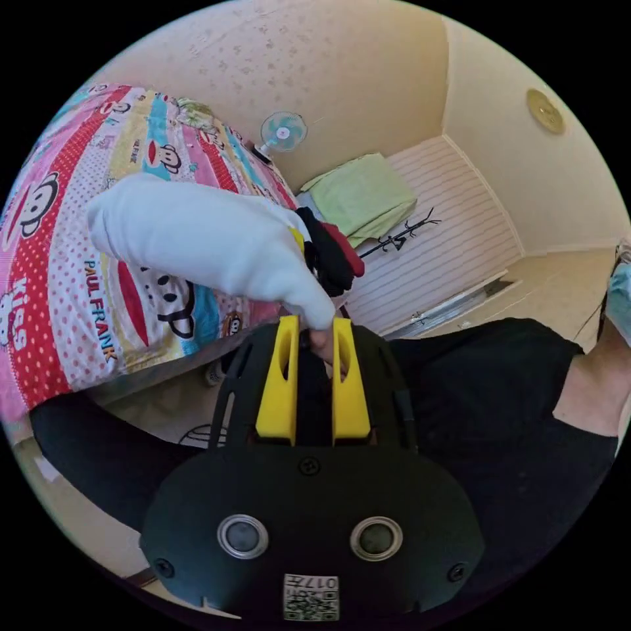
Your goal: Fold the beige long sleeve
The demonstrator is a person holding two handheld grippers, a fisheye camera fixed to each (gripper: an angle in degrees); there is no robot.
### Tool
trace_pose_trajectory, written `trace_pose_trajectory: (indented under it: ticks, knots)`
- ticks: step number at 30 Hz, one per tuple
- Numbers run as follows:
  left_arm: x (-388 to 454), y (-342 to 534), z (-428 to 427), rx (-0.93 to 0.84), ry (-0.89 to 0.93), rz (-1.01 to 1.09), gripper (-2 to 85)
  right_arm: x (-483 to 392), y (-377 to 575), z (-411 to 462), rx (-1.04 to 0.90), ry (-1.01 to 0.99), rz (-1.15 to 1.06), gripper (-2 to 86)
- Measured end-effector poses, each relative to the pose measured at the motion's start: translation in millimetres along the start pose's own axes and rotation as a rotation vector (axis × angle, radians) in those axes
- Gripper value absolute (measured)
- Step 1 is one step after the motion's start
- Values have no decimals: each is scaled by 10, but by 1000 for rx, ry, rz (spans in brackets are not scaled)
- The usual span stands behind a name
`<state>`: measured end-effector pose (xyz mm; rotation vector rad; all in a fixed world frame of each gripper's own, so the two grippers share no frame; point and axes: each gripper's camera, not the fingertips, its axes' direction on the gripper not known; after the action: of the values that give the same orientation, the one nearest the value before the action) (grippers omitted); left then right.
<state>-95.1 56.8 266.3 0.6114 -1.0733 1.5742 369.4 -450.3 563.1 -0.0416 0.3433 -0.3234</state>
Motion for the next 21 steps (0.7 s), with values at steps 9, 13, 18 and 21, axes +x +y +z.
trace_pose_trajectory:
  ticks: [9, 13, 18, 21]
  knots:
    - [-29, 1320, -1992, 477, -283, -291, 84, -393, -1044, 3104, -501, -226, -255, 175]
    - [-114, 1646, -2304, 585, -303, -371, 85, -18, -1083, 4571, -471, -228, -168, 164]
    - [-263, 1773, -2360, 601, -312, -421, 86, 1088, -500, 5353, -611, -19, 70, 159]
    - [-347, 1770, -2250, 559, -316, -436, 86, 1503, 163, 4954, -778, 118, 78, 143]
